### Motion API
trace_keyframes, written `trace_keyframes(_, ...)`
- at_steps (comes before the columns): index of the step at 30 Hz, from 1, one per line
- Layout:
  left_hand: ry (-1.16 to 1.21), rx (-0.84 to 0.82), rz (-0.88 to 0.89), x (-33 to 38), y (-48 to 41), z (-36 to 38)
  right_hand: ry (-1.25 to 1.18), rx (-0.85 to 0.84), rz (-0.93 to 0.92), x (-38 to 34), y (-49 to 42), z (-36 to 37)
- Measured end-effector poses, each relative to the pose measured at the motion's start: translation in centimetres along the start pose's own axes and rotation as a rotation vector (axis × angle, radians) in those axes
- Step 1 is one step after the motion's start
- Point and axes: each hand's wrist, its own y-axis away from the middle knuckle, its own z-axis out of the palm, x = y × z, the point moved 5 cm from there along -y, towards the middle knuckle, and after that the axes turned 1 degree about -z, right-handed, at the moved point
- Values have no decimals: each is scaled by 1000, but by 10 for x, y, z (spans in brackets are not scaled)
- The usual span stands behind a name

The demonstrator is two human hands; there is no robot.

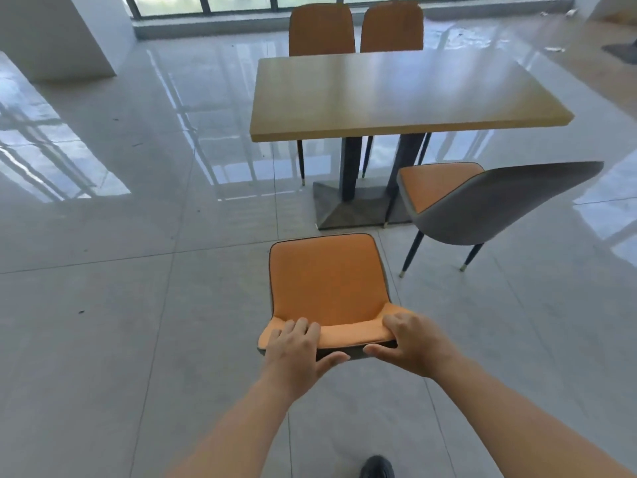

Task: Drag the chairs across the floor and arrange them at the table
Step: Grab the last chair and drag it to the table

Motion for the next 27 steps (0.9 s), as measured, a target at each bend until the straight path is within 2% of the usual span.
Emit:
trace_keyframes(4,15,-44,-53,-1,4,-2,10,-17,44,-6,9,-6)
trace_keyframes(7,31,-51,-196,-2,13,1,41,-3,55,-10,12,-7)
trace_keyframes(10,142,-33,-309,-6,23,5,59,-21,73,-10,15,-6)
trace_keyframes(13,225,-37,-285,-11,24,8,98,-20,81,-12,14,-5)
trace_keyframes(20,182,-3,-267,4,8,4,101,-8,42,5,8,-9)
trace_keyframes(27,115,-96,-227,40,-6,4,130,0,79,41,26,-11)
